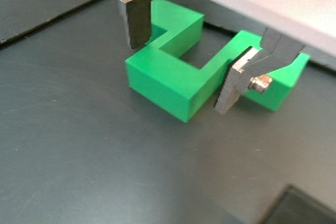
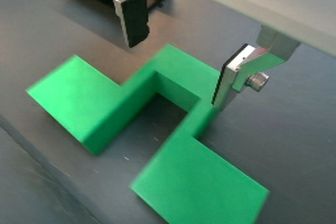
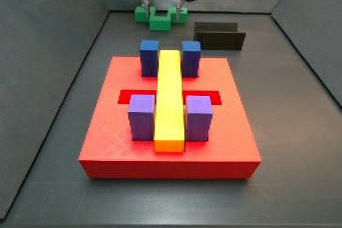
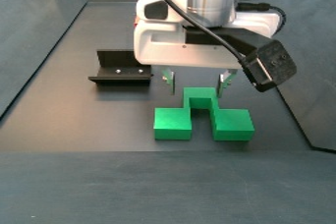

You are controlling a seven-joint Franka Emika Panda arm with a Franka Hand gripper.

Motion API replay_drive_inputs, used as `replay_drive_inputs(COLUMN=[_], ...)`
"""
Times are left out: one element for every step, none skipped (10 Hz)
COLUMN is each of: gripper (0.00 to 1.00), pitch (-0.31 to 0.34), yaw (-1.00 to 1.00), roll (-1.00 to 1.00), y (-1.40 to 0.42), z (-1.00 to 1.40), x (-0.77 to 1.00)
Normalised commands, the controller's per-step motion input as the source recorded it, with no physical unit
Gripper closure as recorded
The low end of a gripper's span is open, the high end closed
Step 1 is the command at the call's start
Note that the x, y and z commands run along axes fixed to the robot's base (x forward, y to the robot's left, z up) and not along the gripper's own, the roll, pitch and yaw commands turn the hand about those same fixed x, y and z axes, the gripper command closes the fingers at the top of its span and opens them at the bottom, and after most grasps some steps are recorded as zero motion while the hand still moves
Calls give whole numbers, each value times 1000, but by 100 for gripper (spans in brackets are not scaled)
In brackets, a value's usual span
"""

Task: Pick up the green object. Move up. Place the green object on the fixture. Regrasp the green object. Move to above the board. Insert the green object.
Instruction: Pick up the green object.

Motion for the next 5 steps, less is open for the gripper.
replay_drive_inputs(gripper=[0,0,0,0,0], pitch=[-6,-14,-21,-50,-43], yaw=[0,0,0,0,6], roll=[0,0,0,-80,-171], y=[0,0,0,74,223], z=[-314,-343,-309,-111,0], x=[-166,-200,-214,-46,0])
